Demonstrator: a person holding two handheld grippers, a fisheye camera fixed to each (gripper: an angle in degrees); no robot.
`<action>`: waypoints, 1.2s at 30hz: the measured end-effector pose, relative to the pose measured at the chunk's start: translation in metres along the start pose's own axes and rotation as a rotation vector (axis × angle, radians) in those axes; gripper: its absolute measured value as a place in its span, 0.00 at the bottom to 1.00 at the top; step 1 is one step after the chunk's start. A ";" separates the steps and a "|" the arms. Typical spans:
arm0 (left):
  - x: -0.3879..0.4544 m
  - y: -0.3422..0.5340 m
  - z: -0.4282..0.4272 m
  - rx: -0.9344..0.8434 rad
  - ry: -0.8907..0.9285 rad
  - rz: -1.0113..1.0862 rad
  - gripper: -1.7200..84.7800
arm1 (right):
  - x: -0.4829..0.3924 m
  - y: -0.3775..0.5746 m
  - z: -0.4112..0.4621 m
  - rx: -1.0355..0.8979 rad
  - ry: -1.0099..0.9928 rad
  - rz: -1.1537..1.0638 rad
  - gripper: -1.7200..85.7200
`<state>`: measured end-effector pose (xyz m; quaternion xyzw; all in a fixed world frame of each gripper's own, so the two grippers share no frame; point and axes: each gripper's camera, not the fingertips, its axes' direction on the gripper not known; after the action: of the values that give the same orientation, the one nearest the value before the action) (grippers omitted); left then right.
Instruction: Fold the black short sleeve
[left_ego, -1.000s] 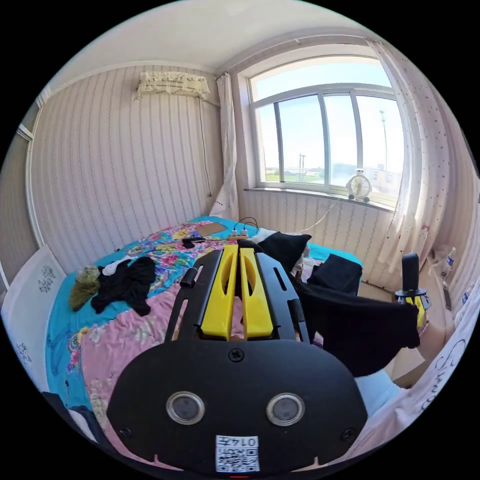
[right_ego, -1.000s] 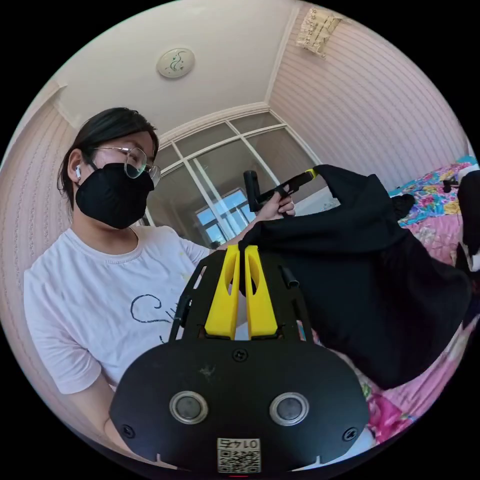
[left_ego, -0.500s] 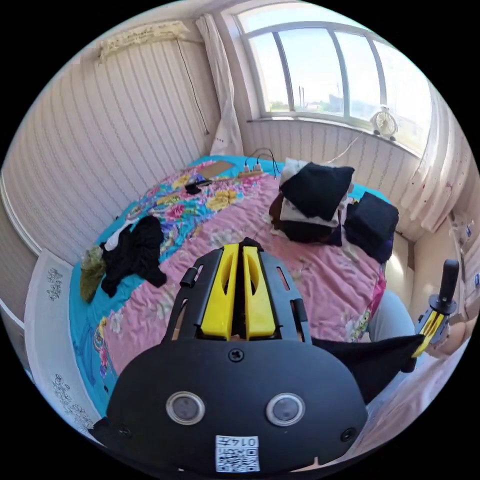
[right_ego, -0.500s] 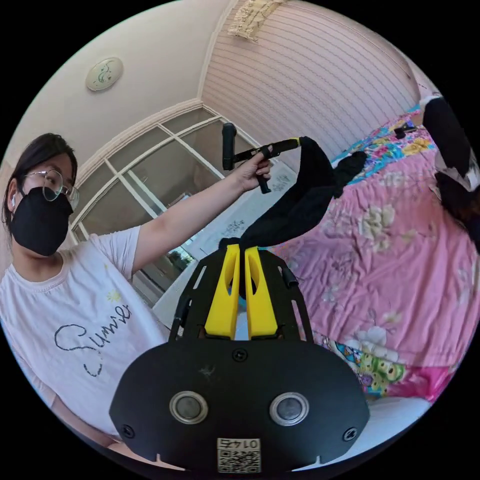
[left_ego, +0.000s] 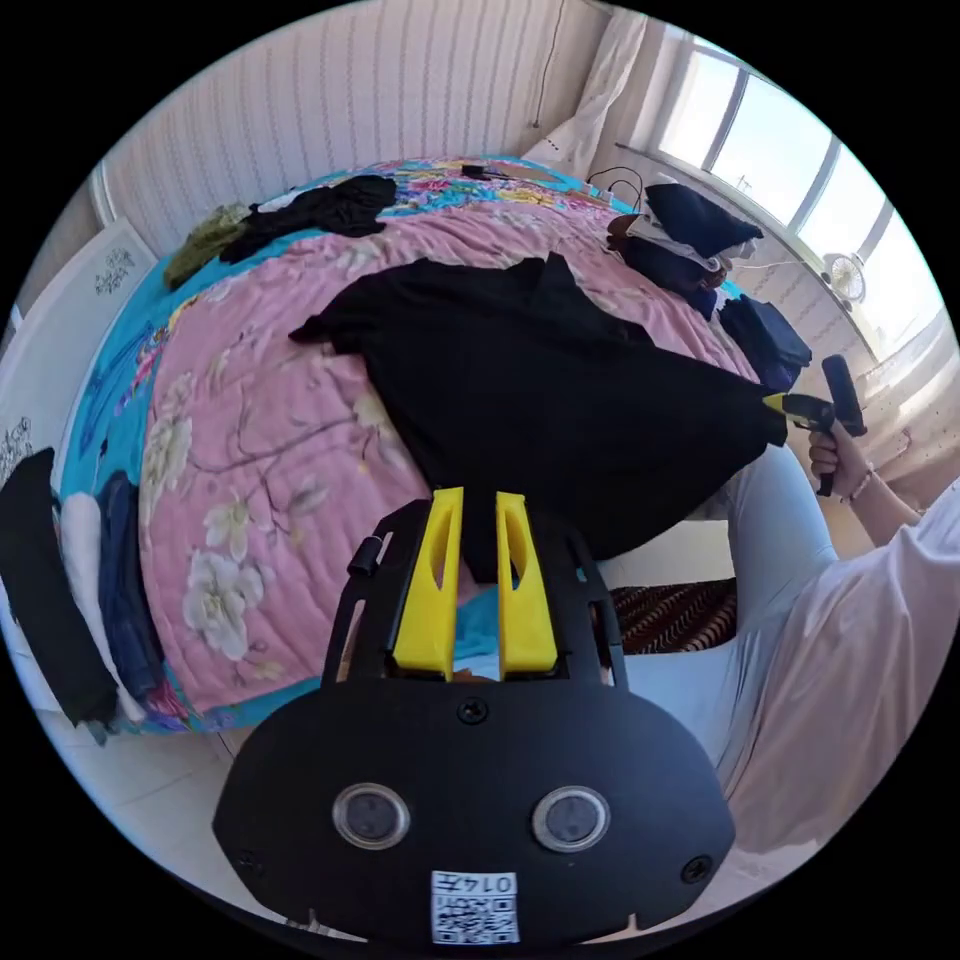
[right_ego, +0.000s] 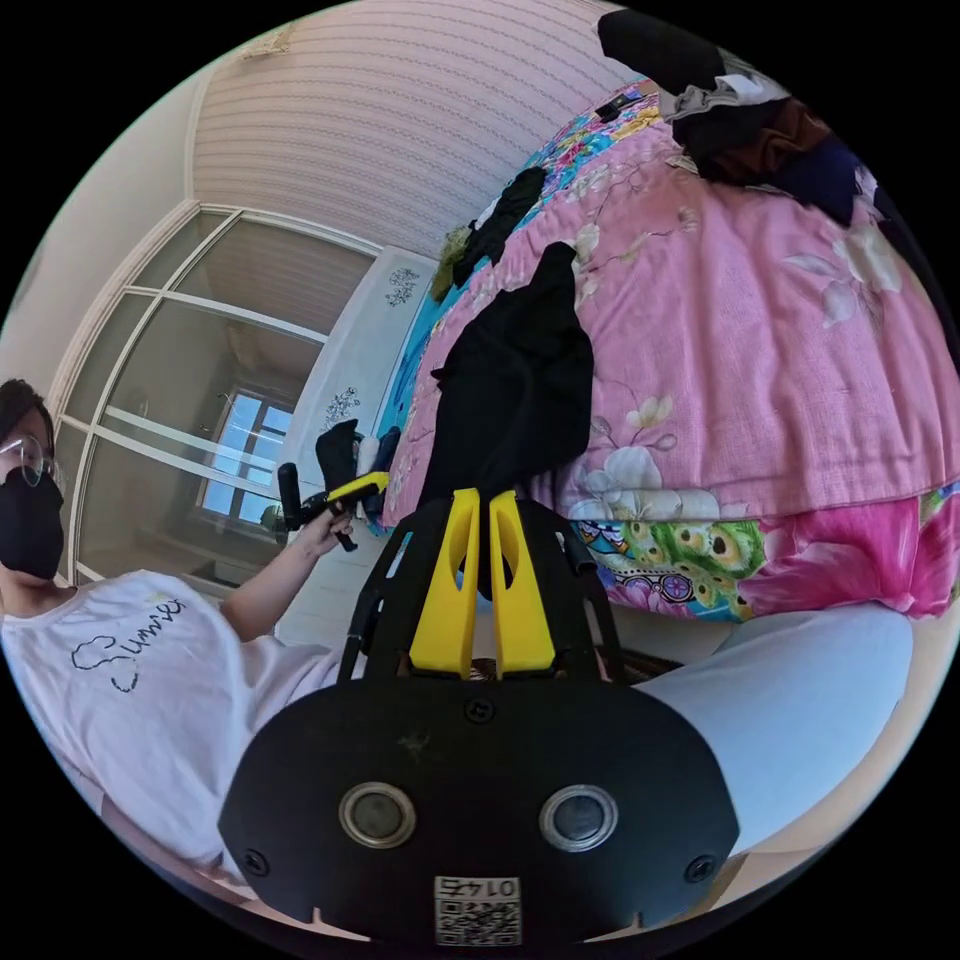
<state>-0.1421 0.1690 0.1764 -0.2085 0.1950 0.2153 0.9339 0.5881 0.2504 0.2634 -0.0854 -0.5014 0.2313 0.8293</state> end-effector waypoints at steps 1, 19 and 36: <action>-0.003 0.007 0.003 -0.019 -0.005 -0.007 0.10 | -0.002 -0.003 0.001 0.001 0.002 -0.002 0.02; -0.136 0.037 -0.025 0.103 0.134 -0.286 0.06 | -0.057 -0.113 0.065 0.045 0.281 -0.052 0.02; -0.178 0.158 -0.075 0.144 0.237 -0.399 0.02 | -0.080 -0.105 0.070 -0.032 0.269 -0.003 0.02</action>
<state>-0.3871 0.2062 0.1459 -0.1995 0.2732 -0.0142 0.9409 0.5274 0.1142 0.2734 -0.1280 -0.3893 0.2087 0.8880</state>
